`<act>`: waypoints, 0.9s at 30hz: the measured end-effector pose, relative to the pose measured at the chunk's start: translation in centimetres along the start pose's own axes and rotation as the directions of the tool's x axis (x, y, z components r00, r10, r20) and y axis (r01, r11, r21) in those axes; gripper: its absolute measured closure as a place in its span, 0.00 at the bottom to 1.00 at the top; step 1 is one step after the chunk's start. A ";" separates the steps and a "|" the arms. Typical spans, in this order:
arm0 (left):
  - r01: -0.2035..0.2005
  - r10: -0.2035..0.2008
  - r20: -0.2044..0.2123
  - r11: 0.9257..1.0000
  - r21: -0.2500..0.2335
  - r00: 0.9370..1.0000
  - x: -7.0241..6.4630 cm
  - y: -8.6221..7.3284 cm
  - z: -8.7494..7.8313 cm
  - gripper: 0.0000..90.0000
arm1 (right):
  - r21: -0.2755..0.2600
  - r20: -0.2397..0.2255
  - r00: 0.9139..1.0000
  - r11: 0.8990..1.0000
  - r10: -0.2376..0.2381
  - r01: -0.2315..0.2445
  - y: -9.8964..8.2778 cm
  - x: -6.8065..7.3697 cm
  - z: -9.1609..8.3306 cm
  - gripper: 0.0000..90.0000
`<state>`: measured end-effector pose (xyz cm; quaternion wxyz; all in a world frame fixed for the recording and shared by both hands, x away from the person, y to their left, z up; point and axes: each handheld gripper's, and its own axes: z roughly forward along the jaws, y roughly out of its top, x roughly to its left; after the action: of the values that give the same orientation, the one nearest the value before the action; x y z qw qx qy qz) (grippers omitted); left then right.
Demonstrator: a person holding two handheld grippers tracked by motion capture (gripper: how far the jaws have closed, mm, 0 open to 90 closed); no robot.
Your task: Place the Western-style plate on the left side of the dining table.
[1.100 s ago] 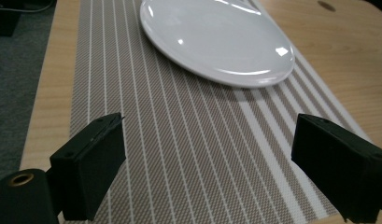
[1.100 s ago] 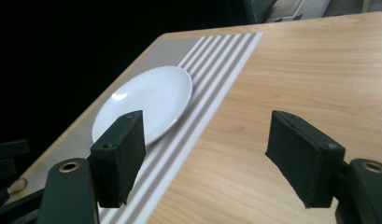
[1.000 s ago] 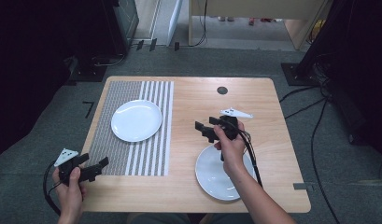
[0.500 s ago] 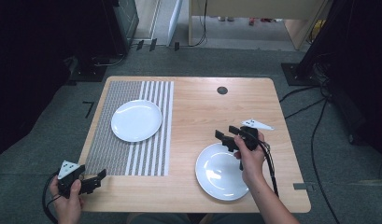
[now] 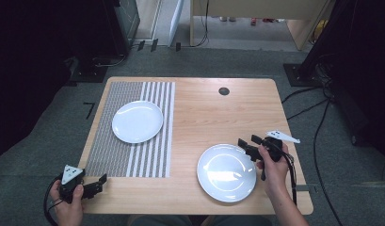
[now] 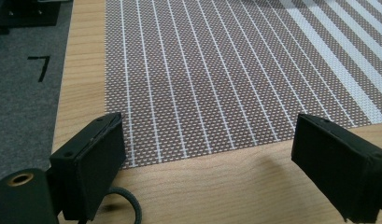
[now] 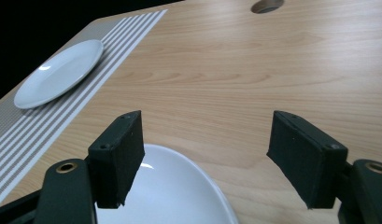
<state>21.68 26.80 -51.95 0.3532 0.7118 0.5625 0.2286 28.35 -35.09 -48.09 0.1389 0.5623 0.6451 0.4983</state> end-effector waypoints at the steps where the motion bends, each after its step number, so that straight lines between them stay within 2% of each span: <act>1: -0.004 0.004 -0.005 1.000 -0.002 1.000 -0.1 0.0 0.0 0.11 | 0.000 0.006 1.000 1.000 0.002 -0.002 -0.1 -0.3 -0.3 0.30; 6: -0.061 0.062 -0.053 0.998 0.009 0.997 -0.8 -0.2 0.3 0.11 | -0.004 0.029 0.999 1.000 0.015 -0.015 -0.8 -1.6 -1.7 0.30; 10: -0.050 0.050 -0.045 0.999 0.003 0.998 -0.6 -0.2 0.2 0.10 | -0.001 0.048 0.999 1.000 0.019 -0.019 -1.4 -2.6 -2.6 0.30; 13: -0.060 0.060 -0.053 0.998 0.005 0.997 -0.8 -0.3 0.3 0.10 | 0.002 0.057 0.998 1.000 0.027 -0.027 -1.7 -3.1 -3.2 0.30; 18: -0.059 0.060 -0.052 0.998 0.003 0.997 -0.8 -0.3 0.3 0.10 | 0.010 0.080 0.997 1.000 0.018 -0.018 -2.3 -3.9 -4.1 0.29; 27: -0.060 0.060 -0.052 0.998 0.003 0.997 -0.8 -0.3 0.3 0.10 | 0.037 0.122 0.992 0.999 0.028 -0.032 -3.5 -5.3 -5.5 0.25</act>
<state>21.47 26.00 -52.29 0.3309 0.7223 0.5502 0.2571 24.00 -41.92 -50.37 0.1596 0.6039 0.6364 0.4526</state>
